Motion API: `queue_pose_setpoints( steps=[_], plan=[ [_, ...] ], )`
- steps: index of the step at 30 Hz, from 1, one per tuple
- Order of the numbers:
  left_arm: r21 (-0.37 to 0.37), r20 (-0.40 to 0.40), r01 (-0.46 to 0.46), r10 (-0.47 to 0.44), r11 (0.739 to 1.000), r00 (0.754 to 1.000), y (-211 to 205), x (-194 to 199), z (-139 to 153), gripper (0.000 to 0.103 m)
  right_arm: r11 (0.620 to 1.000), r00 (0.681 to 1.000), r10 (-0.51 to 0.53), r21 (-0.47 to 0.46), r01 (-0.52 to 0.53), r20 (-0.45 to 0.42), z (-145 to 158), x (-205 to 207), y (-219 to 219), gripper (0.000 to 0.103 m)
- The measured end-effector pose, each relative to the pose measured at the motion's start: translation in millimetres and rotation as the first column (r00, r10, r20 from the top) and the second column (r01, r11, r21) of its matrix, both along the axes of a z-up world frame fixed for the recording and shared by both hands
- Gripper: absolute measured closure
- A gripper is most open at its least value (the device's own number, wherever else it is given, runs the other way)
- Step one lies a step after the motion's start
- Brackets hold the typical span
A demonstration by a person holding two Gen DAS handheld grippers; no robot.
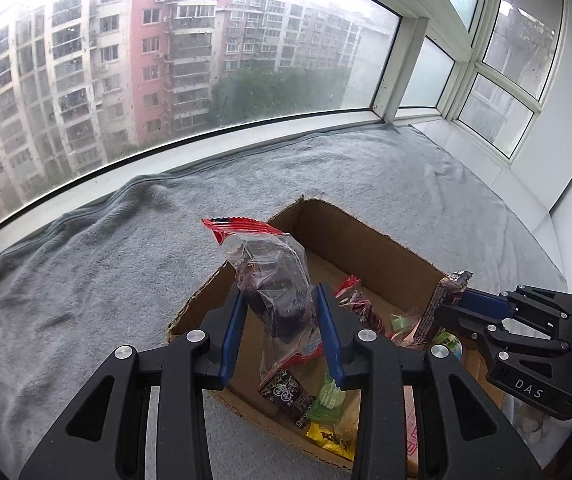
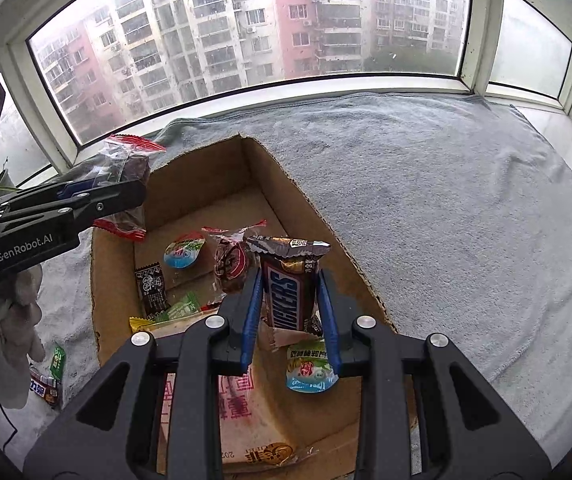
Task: Organize snacks
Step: 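Lower both held snacks into the box and open both grippers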
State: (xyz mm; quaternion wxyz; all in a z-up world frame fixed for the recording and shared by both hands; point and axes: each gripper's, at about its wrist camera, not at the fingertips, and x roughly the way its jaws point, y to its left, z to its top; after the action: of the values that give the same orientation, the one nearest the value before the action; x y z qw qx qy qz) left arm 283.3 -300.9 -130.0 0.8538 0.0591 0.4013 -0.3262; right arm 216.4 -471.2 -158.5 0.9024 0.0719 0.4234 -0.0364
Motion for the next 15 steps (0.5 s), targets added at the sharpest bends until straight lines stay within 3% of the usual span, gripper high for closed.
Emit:
queue_pose_setpoints(
  steps=[1, 3, 6, 7, 12, 15],
  plan=[
    [-0.002, 0.000, -0.002, 0.002, 1.000, 1.000, 0.2, 0.2, 0.5, 0.069, 1.000, 1.000, 0.002, 0.000, -0.002, -0.002, -0.5, 0.8, 0.0, 0.072],
    [-0.001, -0.003, 0.000, 0.000, 1.000, 1.000, -1.2, 1.1, 0.3, 0.068, 1.000, 1.000, 0.002, 0.001, -0.002, 0.005, -0.1, 0.0, 0.3, 0.054],
    [-0.005, 0.004, 0.000, 0.000, 1.000, 1.000, -1.5, 0.6, 0.8, 0.050, 1.000, 1.000, -0.002, -0.009, 0.002, 0.027, 2.4, -2.1, 1.9, 0.036],
    [-0.010, 0.007, -0.001, 0.001, 1.000, 1.000, -1.4, 0.0, 1.5, 0.046, 1.000, 0.999, 0.000, -0.010, 0.001, 0.032, 3.4, -2.5, 2.7, 0.036],
    [-0.002, 0.014, 0.005, -0.005, 1.000, 1.000, -4.6, -0.5, 2.0, 0.046, 1.000, 0.999, 0.007, -0.030, -0.006, 0.034, 5.5, -2.8, 6.8, 0.024],
    [-0.006, 0.011, 0.002, -0.002, 1.000, 1.000, -4.1, -0.1, 1.8, 0.046, 0.999, 0.999, 0.008, -0.033, -0.007, 0.031, 5.4, -3.7, 7.3, 0.024]
  ],
)
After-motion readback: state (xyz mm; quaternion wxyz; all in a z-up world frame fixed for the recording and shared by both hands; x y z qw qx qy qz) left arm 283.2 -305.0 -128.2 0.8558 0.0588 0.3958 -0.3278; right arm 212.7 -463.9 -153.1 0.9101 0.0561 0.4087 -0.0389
